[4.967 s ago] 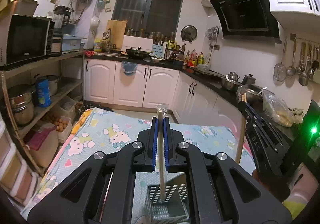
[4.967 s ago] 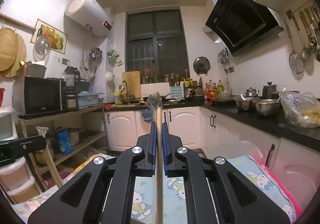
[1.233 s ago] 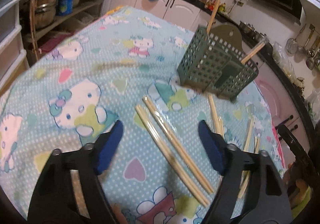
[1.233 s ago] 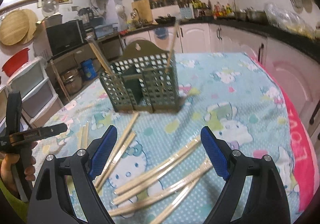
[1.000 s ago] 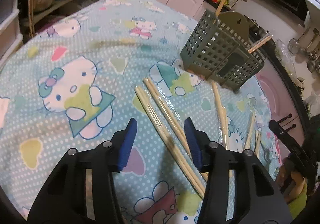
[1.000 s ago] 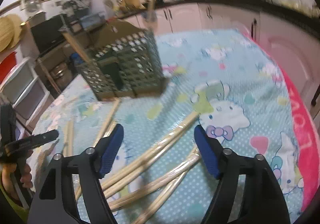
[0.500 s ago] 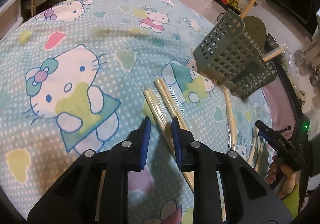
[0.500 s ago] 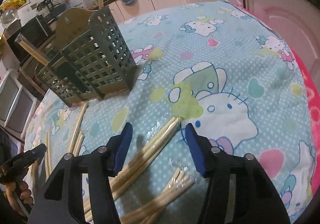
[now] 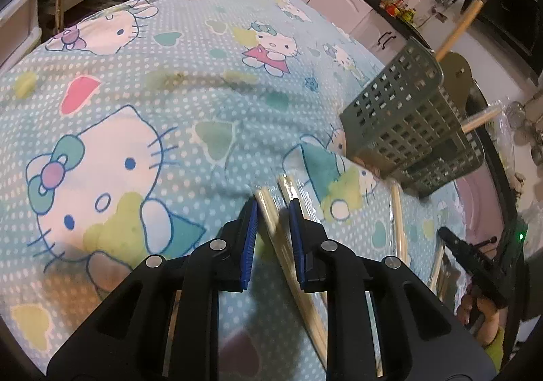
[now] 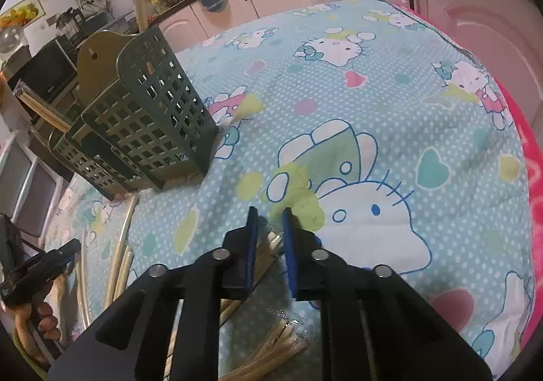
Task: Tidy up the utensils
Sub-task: 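Close the left tool on a wrapped chopstick while the right tool grasps another, then lift the chopsticks with both tools and carry them above the green holder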
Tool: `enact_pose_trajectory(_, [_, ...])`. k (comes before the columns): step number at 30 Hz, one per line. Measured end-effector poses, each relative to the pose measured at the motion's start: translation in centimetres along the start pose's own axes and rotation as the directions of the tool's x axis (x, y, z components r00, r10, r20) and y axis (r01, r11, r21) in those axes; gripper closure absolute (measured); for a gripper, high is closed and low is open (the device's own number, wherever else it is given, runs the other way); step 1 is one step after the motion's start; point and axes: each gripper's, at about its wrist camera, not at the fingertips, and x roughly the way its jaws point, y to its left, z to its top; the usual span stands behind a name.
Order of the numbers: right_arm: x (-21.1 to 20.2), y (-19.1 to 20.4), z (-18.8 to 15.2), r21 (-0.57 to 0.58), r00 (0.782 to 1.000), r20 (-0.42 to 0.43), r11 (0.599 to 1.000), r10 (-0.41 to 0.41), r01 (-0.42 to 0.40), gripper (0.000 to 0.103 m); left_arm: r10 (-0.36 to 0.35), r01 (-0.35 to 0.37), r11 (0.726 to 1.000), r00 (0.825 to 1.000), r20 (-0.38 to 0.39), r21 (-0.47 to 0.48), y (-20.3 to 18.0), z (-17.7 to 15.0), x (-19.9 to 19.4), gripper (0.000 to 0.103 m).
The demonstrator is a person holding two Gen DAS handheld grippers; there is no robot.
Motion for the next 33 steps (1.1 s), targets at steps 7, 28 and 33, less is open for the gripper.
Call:
enact_pose_trajectory(7, [-1.0,0.6,0.1,-0.018,0.999,0.017,0.999,0.047,-0.047,0.096,0.021,-0.021,1.000,1.000,0.018,0.002,0.0,0.7,0.2,0.098])
enact_pose_trajectory(28, [-8.6,7.6,0.7,-0.181,0.957,0.136,0.956,0.256,-0.231,0.098,-0.115,0.093,0.987,0.979,0.166,0.130,-4.6,1.3,-7.8,0.102])
enact_pose_trajectory(33, [-10.3,9.2,0.7,-0.222,0.942,0.155,0.939,0.299,-0.261,0.099,-0.150,0.119,0.980,0.970,0.194,0.162,-6.0,1.5,-9.6,0.102])
